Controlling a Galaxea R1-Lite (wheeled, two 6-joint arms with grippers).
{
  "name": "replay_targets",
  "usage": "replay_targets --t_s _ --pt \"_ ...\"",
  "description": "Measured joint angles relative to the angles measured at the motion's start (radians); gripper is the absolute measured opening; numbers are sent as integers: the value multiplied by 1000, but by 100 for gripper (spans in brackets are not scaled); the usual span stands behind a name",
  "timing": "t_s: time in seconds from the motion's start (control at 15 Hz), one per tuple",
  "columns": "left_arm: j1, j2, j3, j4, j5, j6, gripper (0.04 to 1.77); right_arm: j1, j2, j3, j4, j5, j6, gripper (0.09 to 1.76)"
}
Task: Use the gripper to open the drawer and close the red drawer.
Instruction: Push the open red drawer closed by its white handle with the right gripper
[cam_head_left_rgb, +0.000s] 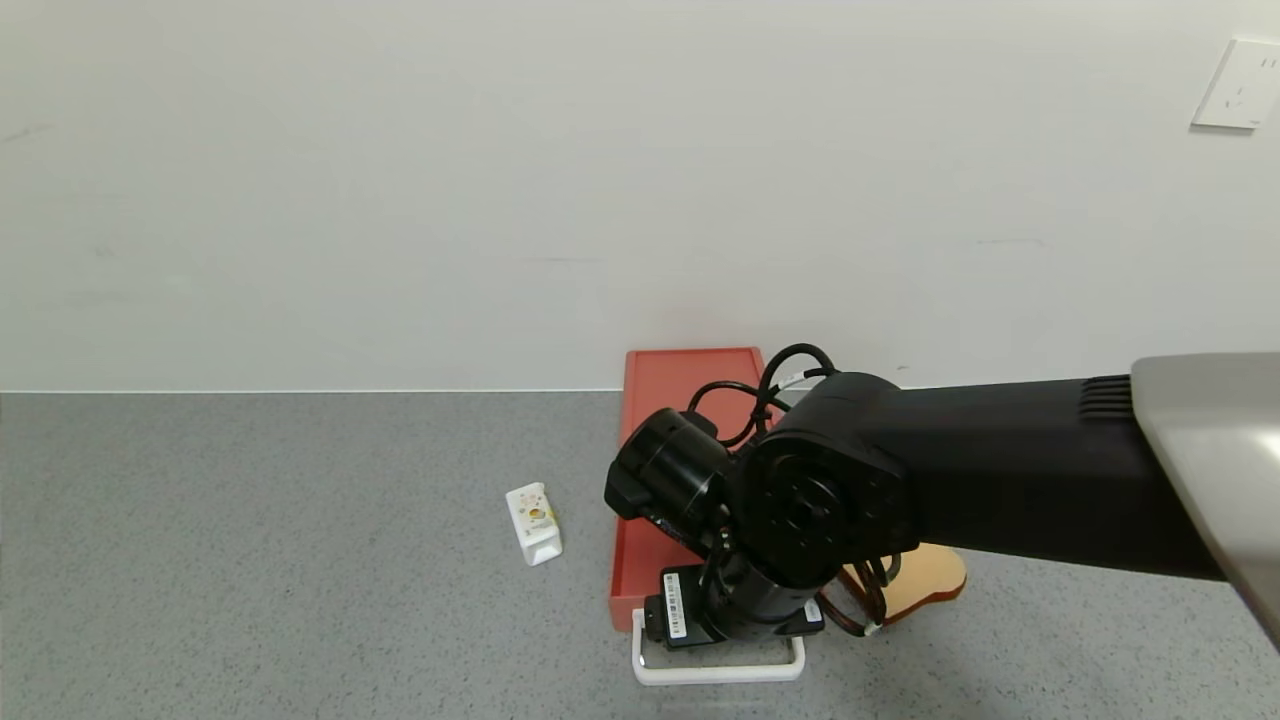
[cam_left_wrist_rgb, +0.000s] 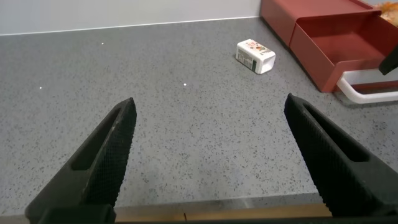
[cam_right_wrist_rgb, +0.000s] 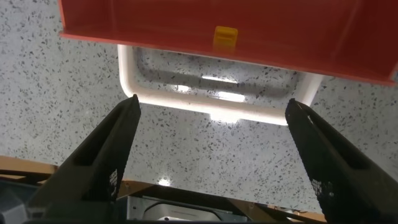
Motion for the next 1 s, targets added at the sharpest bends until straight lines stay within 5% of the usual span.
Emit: replay_targets --t_s 1.0 --pt "0 0 0 0 0 0 172 -15 83 -97 3 -70 4 171"
